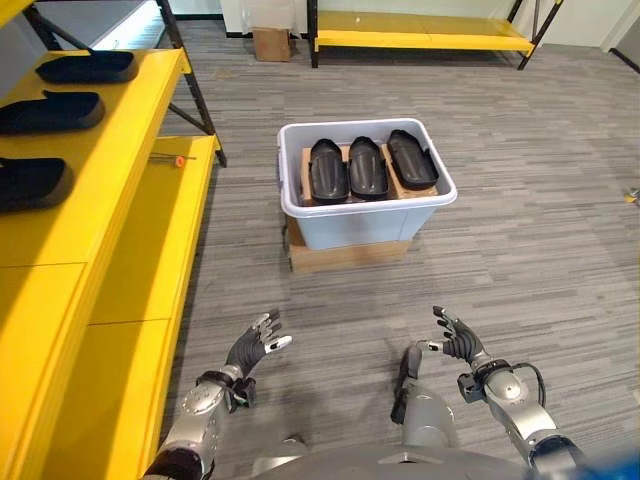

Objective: Move parts from the plastic box to the shelf.

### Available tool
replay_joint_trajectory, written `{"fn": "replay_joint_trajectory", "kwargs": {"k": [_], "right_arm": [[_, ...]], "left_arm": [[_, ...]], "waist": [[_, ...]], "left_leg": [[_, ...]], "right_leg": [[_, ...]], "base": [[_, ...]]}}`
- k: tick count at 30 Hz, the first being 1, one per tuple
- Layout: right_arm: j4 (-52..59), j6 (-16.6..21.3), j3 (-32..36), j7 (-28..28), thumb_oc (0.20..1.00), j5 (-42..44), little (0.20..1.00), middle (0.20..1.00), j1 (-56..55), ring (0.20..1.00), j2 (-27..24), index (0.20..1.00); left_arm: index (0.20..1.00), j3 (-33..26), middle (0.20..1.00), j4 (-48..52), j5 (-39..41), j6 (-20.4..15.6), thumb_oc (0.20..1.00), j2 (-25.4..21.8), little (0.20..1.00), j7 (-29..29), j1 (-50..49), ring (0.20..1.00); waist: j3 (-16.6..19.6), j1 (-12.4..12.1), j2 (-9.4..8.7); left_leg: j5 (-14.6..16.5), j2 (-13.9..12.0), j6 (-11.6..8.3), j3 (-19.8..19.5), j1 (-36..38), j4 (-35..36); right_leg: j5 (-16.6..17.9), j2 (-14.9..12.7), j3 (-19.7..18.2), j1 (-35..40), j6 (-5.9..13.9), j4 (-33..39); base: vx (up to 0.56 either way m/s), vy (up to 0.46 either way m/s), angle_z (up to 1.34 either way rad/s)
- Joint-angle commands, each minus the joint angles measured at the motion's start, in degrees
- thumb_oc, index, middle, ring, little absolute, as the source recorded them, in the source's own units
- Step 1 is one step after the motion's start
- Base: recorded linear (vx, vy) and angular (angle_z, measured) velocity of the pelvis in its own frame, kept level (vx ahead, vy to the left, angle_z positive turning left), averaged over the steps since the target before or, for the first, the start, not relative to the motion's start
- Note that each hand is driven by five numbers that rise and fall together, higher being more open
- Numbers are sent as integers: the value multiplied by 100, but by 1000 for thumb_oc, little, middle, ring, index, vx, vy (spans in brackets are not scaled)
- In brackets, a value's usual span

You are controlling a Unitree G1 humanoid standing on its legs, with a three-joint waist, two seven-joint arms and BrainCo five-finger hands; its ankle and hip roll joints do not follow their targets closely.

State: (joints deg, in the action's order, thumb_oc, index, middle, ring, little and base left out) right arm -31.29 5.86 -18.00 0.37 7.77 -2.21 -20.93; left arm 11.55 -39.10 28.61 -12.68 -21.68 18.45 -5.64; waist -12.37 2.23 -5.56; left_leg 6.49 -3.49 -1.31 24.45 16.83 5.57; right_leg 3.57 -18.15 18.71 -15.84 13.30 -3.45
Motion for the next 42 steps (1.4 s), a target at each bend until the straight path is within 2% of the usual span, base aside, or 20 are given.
{"fn": "replay_joint_trajectory", "kwargs": {"k": [1, 4, 6, 7, 9, 10, 12, 15, 18, 19, 20, 23, 24, 25, 26, 28, 29, 33, 38, 42], "right_arm": [[-74, 267, 308, -186, 1000, 158, 1000, 1000, 268, 1000, -64, 1000], [-80, 218, 320, -275, 1000, 213, 1000, 1000, 239, 1000, -95, 1000], [-59, 153, 361, -271, 1000, 195, 1000, 1000, 235, 1000, -224, 1000], [-145, 197, 411, -232, 1000, 171, 1000, 1000, 254, 1000, -361, 1000], [-196, 247, 445, -221, 1000, 172, 1000, 1000, 272, 1000, -424, 1000], [-231, 311, 497, -218, 1000, 192, 1000, 1000, 285, 1000, -499, 1000], [-244, 346, 591, -218, 1000, 235, 1000, 1000, 277, 1000, -550, 1000], [-283, 340, 679, -268, 1000, 254, 1000, 1000, 292, 1000, -569, 1000], [-350, 414, 698, -240, 1000, 277, 1000, 1000, 331, 1000, -550, 1000], [-360, 431, 697, -225, 1000, 289, 1000, 1000, 348, 1000, -533, 1000], [-305, 374, 669, -233, 1000, 299, 1000, 1000, 379, 1000, -497, 1000], [-256, 303, 618, -235, 1000, 276, 1000, 1000, 401, 1000, -478, 1000], [-246, 277, 565, -211, 1000, 268, 1000, 1000, 418, 1000, -474, 1000], [-215, 247, 487, -211, 1000, 220, 1000, 1000, 425, 1000, -456, 1000], [-196, 234, 471, -206, 1000, 206, 1000, 1000, 421, 1000, -453, 1000], [-77, 151, 397, -207, 1000, 174, 1000, 1000, 370, 1000, -457, 1000], [-14, 76, 363, -201, 1000, 157, 1000, 1000, 308, 1000, -442, 1000], [-51, 99, 338, -180, 1000, 178, 1000, 1000, 232, 1000, -380, 1000], [-199, 196, 268, 60, 1000, 38, 1000, 1000, 180, 1000, -273, 1000], [-109, 257, 148, 117, 1000, -41, 1000, 1000, 172, 1000, -186, 1000]], "left_arm": [[1000, 472, 1000, 118, -412, -433, 1000, 33, 1000, 296, 15, 1000], [1000, 460, 1000, 137, -320, -335, 1000, 42, 1000, 293, -9, 1000], [1000, 373, 1000, 189, -268, -306, 1000, 98, 1000, 284, -50, 1000], [1000, 343, 1000, 195, -227, -346, 1000, 159, 1000, 298, -66, 1000], [1000, 326, 1000, 202, -167, -373, 1000, 186, 1000, 287, -50, 1000], [1000, 294, 1000, 198, -73, -377, 1000, 213, 1000, 262, 1, 1000], [1000, 229, 1000, 218, -54, -389, 1000, 233, 1000, 228, 67, 1000], [1000, 99, 1000, 258, 13, -404, 1000, 235, 1000, 150, 164, 1000], [1000, 28, 1000, 313, 20, -417, 1000, 212, 1000, 114, 186, 1000], [1000, -2, 1000, 334, -13, -435, 1000, 197, 1000, 82, 183, 1000], [1000, -24, 1000, 363, -22, -437, 1000, 175, 1000, 12, 179, 1000], [1000, -59, 1000, 376, 5, -456, 1000, 169, 1000, -47, 141, 1000], [1000, -91, 1000, 341, 41, -527, 1000, 196, 1000, -104, 92, 1000], [1000, -156, 1000, 345, 120, -561, 1000, 212, 1000, -146, 40, 1000], [1000, -182, 1000, 348, 146, -562, 1000, 213, 1000, -152, 31, 1000], [1000, -368, 1000, 287, 321, -573, 1000, 249, 1000, -88, 18, 1000], [1000, -464, 1000, 184, 306, -582, 1000, 315, 1000, -69, 71, 1000], [1000, -464, 1000, 170, 259, -550, 1000, 321, 1000, -27, 143, 1000], [1000, -338, 1000, 93, 167, -567, 1000, 338, 1000, -25, 260, 1000], [1000, -290, 1000, 24, 33, -620, 1000, 301, 1000, -9, 263, 1000]], "waist": [[7, -1, 147], [82, 10, 135], [186, 30, 89], [289, 31, 169], [310, 30, 185], [325, 41, 205], [313, 48, 198], [230, 3, 209], [193, -20, 234], [189, -19, 247], [200, -17, 298], [204, -71, 343], [201, -133, 379], [173, -202, 435], [162, -209, 447], [111, -201, 532], [113, -105, 537], [89, -13, 508], [97, 15, 465], [142, 0, 415]], "left_leg": [[-127, -21, 125, -780, -470, -358], [2, -85, 60, -661, -351, -459], [33, -99, -13, -464, -249, -623], [29, -314, -165, -367, -313, -1269], [-143, -452, -276, -309, -463, -1772], [-370, -616, -421, -211, -666, -2363], [-729, -922, -616, -49, -980, -3098], [-744, -935, -608, -103, -1415, -3512], [-577, -730, -470, -74, -1424, -3111], [-522, -642, -414, -20, -1351, -2811], [-546, -511, -378, 39, -1269, -2027], [-696, -387, -389, -102, -1294, -1232], [-877, -369, -443, -262, -1337, -800], [-1274, -523, -581, -466, -1474, -571], [-1359, -582, -604, -490, -1504, -538], [-1879, -977, -679, -424, -1698, -404], [-1830, -1150, -764, -257, -1588, -373], [-1740, -1215, -761, -8, -1464, -463], [-1262, -897, -527, 22, -1340, -575], [-1086, -731, -390, -59, -1260, -573]], "right_leg": [[1067, 461, -304, 917, -80, 699], [960, 546, -192, 1083, -58, 618], [849, 620, 27, 1186, -277, 515], [546, 859, 104, 1414, -480, 504], [423, 981, 151, 1517, -631, 525], [278, 1122, 202, 1650, -796, 564], [127, 1261, 312, 1848, -970, 662], [-12, 1335, 377, 2037, -1071, 693], [-17, 1309, 360, 2073, -1028, 668], [-13, 1291, 366, 2073, -997, 653], [-11, 1291, 371, 2114, -945, 658], [-39, 1296, 278, 2248, -891, 724], [-75, 1308, 202, 2355, -867, 786], [-162, 1339, 91, 2467, -890, 809], [-187, 1337, 68, 2495, -900, 808], [-230, 1314, 62, 2523, -974, 746], [-371, 1224, 145, 2572, -933, 603], [-508, 1132, 275, 2531, -927, 298], [-572, 1016, 246, 2504, -884, 75], [-609, 977, 145, 2461, -824, -45]], "base": [[797, -702, 62], [388, -290, 61], [390, -337, -10], [335, -352, -19], [264, -329, 11], [194, -326, 2], [191, -341, -20], [148, -226, 3], [107, -57, 16], [154, 33, 7], [122, 39, 11], [130, 82, 21], [189, 112, -7], [192, 105, -23], [106, 88, -60], [180, 175, -44], [274, 203, -9], [192, 179, -12], [202, 235, -2], [187, 234, -4]]}}
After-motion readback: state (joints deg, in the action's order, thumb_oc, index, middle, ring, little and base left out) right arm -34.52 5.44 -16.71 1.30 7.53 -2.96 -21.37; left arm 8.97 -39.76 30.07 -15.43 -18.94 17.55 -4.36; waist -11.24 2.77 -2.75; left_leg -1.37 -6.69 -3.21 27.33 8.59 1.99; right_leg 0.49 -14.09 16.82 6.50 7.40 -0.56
